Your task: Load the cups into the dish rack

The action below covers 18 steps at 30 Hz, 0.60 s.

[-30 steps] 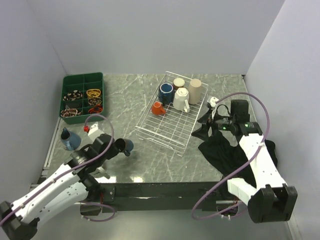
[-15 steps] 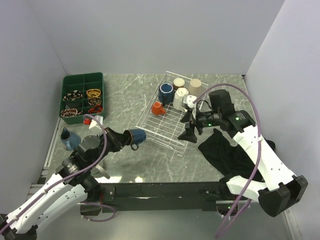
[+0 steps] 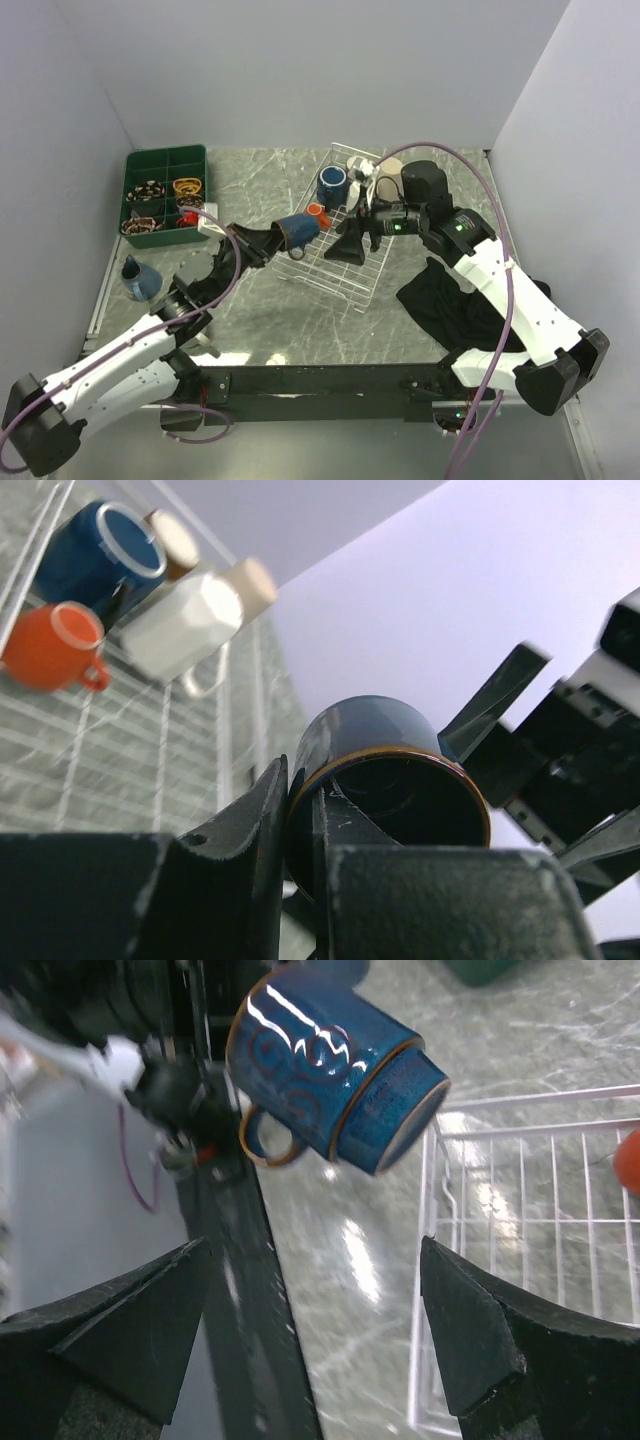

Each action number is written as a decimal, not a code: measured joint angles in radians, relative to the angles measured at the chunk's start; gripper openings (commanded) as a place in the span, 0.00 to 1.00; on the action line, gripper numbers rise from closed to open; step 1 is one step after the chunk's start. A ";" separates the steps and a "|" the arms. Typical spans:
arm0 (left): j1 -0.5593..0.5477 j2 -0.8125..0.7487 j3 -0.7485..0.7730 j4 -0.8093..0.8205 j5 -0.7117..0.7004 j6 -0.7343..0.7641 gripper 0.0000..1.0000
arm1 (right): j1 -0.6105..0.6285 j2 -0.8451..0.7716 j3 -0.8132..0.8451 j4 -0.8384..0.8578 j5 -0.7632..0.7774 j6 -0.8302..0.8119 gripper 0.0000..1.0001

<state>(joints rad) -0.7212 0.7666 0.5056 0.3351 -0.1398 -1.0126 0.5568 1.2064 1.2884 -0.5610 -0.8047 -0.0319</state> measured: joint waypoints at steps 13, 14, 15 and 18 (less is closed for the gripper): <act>0.000 0.261 0.031 0.444 -0.041 -0.186 0.01 | 0.000 0.066 0.002 0.225 -0.004 0.480 0.90; 0.000 0.286 0.037 0.477 -0.039 -0.201 0.01 | -0.001 0.077 0.002 0.237 -0.016 0.503 0.89; 0.000 0.312 0.047 0.509 -0.035 -0.215 0.01 | -0.002 0.090 0.003 0.246 -0.031 0.528 0.87; 0.000 0.380 0.077 0.588 -0.014 -0.251 0.01 | -0.010 0.130 0.024 0.281 -0.076 0.601 0.83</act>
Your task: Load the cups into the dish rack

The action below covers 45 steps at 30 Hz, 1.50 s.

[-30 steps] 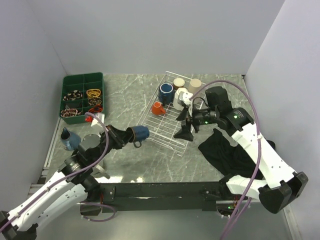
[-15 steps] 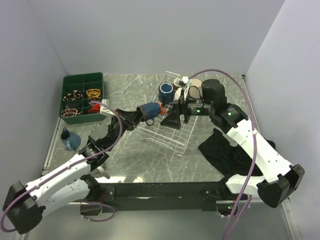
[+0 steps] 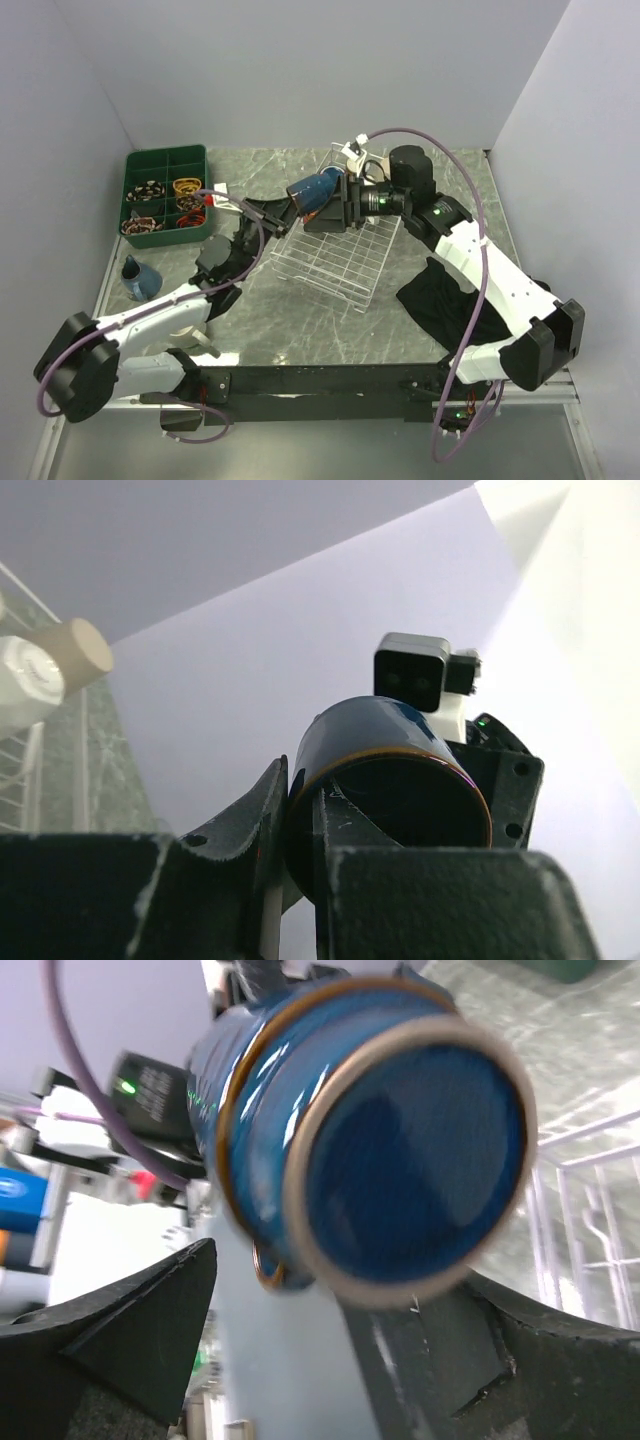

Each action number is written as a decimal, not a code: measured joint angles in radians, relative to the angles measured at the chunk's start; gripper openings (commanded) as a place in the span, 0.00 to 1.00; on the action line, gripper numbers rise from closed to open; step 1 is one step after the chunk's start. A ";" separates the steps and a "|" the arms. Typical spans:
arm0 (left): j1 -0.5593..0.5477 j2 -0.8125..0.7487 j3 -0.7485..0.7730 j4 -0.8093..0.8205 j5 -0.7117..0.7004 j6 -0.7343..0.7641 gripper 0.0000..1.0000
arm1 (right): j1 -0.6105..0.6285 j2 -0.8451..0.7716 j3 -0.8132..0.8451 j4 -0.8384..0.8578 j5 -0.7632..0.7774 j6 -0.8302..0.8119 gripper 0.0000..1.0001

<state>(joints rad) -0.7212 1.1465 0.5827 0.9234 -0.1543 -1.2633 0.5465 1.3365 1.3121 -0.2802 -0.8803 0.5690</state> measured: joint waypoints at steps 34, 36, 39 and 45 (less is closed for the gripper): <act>-0.060 0.188 0.256 -0.023 0.058 0.159 0.15 | -0.223 -0.047 -0.190 0.599 -0.249 0.609 0.00; -0.061 0.197 0.263 -0.027 0.065 0.165 0.35 | -0.233 -0.050 -0.203 0.618 -0.255 0.617 0.00; -0.069 0.204 0.265 -0.052 0.088 0.184 0.52 | -0.241 -0.058 -0.224 0.639 -0.264 0.628 0.00; -0.081 0.205 0.265 -0.100 0.113 0.198 0.70 | -0.282 -0.101 -0.262 0.648 -0.283 0.629 0.00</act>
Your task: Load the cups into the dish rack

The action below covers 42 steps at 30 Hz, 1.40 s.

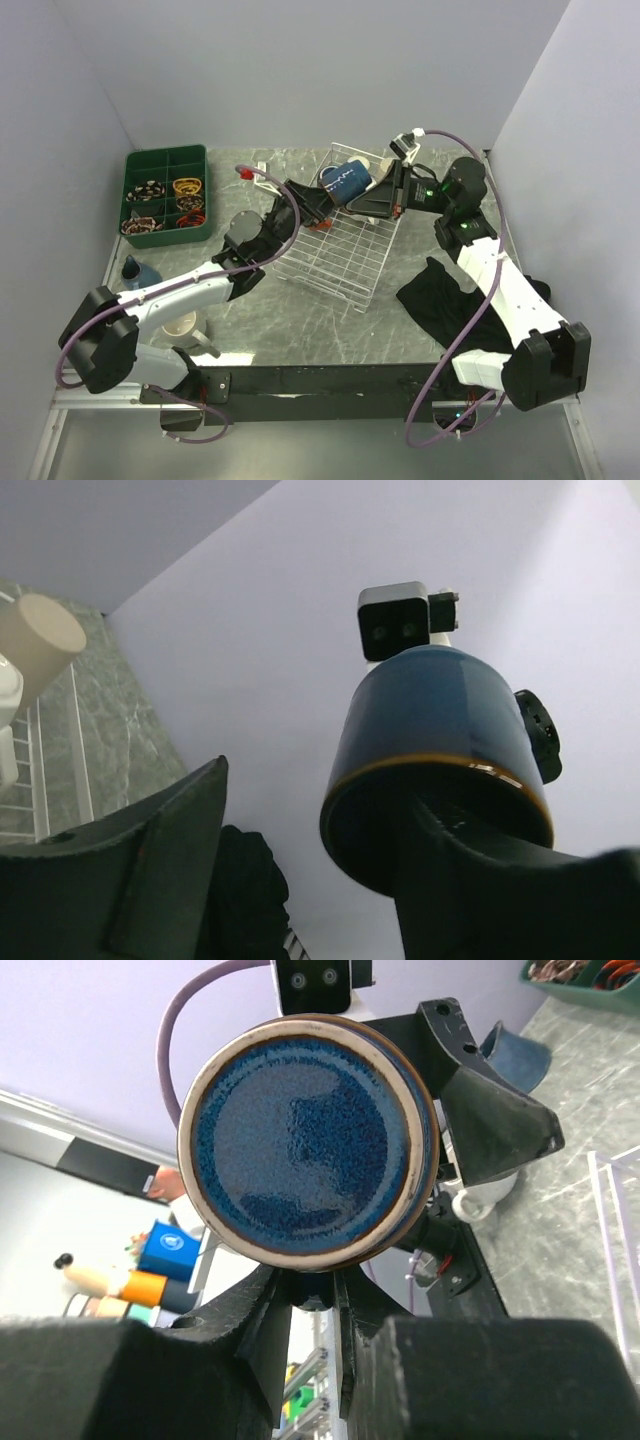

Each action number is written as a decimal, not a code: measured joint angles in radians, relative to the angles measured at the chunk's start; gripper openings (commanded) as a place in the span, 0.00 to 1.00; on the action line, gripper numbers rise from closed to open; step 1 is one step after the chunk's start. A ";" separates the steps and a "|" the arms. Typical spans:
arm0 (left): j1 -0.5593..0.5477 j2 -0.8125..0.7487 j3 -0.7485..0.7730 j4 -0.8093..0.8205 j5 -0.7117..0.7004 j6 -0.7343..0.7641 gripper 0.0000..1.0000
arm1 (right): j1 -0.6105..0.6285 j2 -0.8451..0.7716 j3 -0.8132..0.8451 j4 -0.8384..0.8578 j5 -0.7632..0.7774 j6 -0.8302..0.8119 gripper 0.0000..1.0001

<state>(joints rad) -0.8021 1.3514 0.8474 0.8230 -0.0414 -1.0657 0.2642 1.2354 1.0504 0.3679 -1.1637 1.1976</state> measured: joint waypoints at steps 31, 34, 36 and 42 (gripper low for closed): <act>-0.029 -0.814 -0.230 -0.705 -0.232 0.269 0.96 | -0.120 -0.207 -0.195 -0.304 0.150 -0.645 0.00; -0.029 -0.905 -0.246 -0.816 -0.284 0.272 0.96 | -0.120 -0.195 -0.195 -0.358 0.149 -0.762 0.00; -0.029 -0.952 -0.261 -0.885 -0.316 0.270 0.96 | -0.120 -0.184 -0.193 -0.400 0.152 -0.843 0.00; -0.029 -1.069 -0.309 -1.050 -0.371 0.253 0.96 | -0.087 -0.132 -0.176 -0.541 0.249 -1.059 0.00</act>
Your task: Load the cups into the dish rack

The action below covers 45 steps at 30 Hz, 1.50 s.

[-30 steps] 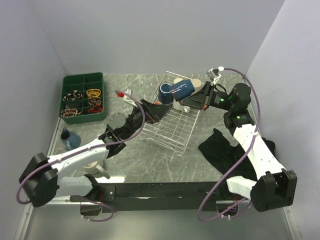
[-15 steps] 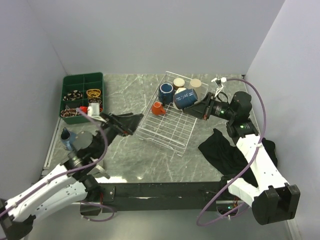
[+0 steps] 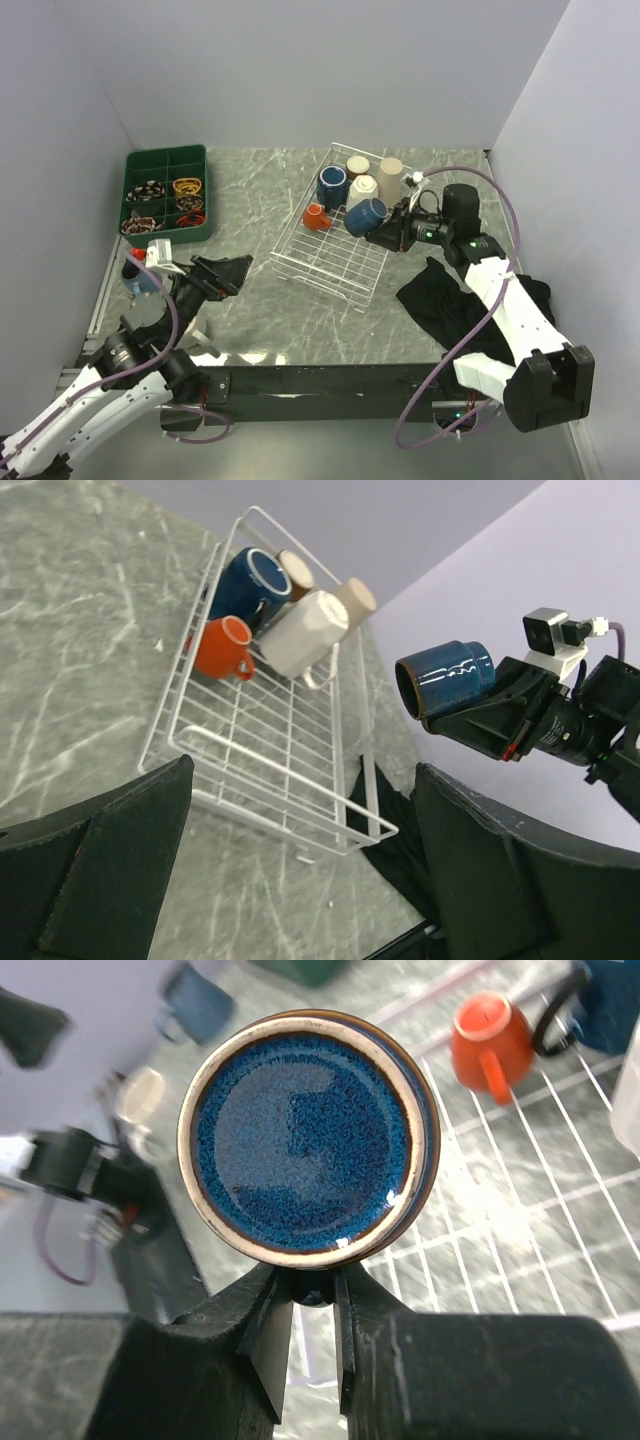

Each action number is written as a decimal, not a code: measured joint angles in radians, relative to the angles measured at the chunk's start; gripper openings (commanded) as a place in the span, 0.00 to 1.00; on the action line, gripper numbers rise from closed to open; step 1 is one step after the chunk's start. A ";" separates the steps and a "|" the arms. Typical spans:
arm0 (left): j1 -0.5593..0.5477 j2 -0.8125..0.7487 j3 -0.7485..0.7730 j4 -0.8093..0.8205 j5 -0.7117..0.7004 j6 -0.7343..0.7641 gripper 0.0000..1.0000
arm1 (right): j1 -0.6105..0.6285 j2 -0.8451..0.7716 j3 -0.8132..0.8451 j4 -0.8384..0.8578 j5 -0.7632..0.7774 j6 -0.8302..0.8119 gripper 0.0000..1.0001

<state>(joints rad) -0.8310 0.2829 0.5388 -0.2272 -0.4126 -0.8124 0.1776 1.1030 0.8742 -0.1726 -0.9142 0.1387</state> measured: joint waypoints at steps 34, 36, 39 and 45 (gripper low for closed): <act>0.000 -0.207 -0.008 -0.335 -0.094 -0.143 0.96 | 0.330 0.505 0.284 -0.222 0.806 -0.247 0.00; 0.000 -0.211 -0.008 -0.340 -0.098 -0.150 0.96 | 0.331 0.520 0.294 -0.214 0.828 -0.237 0.02; 0.000 -0.220 -0.008 -0.342 -0.102 -0.153 0.96 | 0.332 0.531 0.304 -0.211 0.843 -0.231 0.11; 0.000 -0.222 -0.008 -0.351 -0.109 -0.166 0.96 | 0.333 0.599 0.360 -0.210 0.846 -0.225 0.25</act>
<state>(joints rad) -0.8310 0.0605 0.5312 -0.5777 -0.5213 -0.9779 0.5110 1.7020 1.2343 -0.3828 -0.0681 -0.0860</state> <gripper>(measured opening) 0.966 0.255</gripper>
